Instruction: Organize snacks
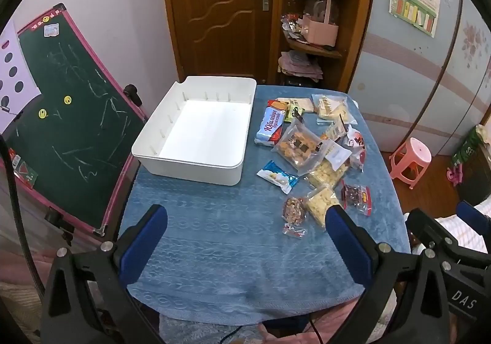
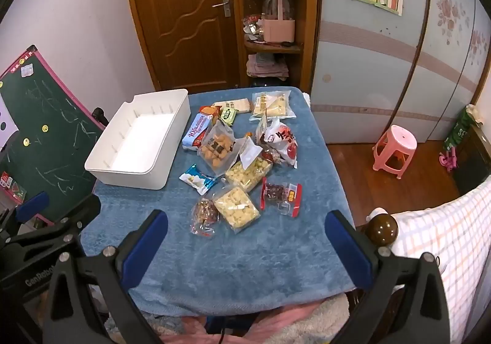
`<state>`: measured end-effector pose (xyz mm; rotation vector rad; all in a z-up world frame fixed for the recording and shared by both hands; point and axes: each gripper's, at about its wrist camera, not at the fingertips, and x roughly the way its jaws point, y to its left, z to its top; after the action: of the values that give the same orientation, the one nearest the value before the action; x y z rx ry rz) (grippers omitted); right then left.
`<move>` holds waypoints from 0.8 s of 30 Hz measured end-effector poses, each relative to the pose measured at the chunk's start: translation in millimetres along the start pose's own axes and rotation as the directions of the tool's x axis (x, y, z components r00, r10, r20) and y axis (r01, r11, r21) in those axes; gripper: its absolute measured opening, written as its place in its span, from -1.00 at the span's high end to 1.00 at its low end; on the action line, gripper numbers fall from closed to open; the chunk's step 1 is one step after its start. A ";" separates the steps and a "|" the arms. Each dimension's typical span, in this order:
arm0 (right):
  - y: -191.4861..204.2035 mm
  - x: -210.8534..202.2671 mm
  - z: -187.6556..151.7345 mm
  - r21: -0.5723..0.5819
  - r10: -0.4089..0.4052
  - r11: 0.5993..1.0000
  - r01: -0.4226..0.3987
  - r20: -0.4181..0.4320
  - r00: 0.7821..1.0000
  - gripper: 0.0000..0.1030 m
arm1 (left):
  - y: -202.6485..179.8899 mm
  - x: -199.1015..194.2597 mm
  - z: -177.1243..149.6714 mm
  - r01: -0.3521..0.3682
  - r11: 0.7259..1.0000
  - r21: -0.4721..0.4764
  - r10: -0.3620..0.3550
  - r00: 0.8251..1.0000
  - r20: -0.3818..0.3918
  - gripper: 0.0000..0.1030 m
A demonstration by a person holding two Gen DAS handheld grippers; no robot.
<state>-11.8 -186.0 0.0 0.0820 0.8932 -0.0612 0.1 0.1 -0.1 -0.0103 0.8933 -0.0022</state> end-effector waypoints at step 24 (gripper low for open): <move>-0.6 4.5 0.0 -0.007 -0.006 1.000 0.006 0.013 1.000 -1.00 | -2.8 4.6 0.6 0.036 0.999 0.001 -0.036 0.999 0.001 -0.98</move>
<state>-9.1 -186.8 -3.5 0.0726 0.8809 -0.0637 3.4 -2.7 -3.3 -0.0252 0.8921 -0.0367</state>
